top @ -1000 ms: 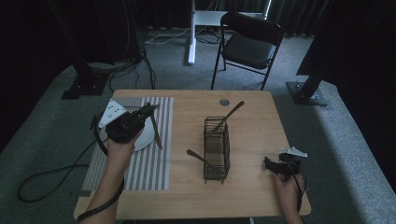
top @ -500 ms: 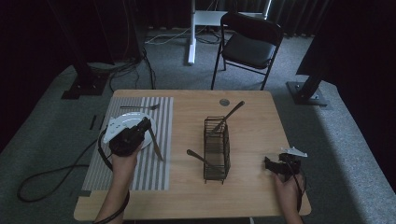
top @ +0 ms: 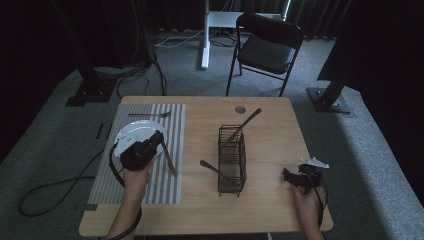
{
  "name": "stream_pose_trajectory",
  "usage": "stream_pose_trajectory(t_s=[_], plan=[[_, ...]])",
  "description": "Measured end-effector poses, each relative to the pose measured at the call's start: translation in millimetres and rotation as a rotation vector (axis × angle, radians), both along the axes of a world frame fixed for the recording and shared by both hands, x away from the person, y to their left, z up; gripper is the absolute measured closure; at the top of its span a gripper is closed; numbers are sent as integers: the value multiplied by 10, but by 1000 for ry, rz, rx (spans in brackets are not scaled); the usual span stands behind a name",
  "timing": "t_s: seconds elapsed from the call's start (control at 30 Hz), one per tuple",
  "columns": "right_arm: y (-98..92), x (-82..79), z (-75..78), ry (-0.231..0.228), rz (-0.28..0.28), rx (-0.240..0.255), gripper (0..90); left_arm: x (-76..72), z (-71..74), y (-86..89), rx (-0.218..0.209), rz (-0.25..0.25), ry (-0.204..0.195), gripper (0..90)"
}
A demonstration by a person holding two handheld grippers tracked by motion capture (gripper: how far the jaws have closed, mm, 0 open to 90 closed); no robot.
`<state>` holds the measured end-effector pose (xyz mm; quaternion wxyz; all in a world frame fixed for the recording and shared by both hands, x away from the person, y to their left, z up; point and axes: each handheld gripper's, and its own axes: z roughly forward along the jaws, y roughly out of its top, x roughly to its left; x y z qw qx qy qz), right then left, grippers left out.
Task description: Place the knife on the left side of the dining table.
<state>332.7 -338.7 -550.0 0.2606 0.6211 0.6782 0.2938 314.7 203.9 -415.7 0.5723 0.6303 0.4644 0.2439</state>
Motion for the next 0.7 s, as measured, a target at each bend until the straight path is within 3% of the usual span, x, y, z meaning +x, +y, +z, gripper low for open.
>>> stream_pose_trajectory(t_s=[0.37, 0.57, 0.7], plan=[[1, 0, 0, 0, 0, 1, 120, -196, -50, 231, -7, 65, 9, 809], [1, 0, 0, 0, -1, 1, 120, -239, -84, 353, -11, 103, -8, 772], [1, 0, 0, -1, 0, 0, 120, -249, -117, 438, -14, 126, 0, 772]])
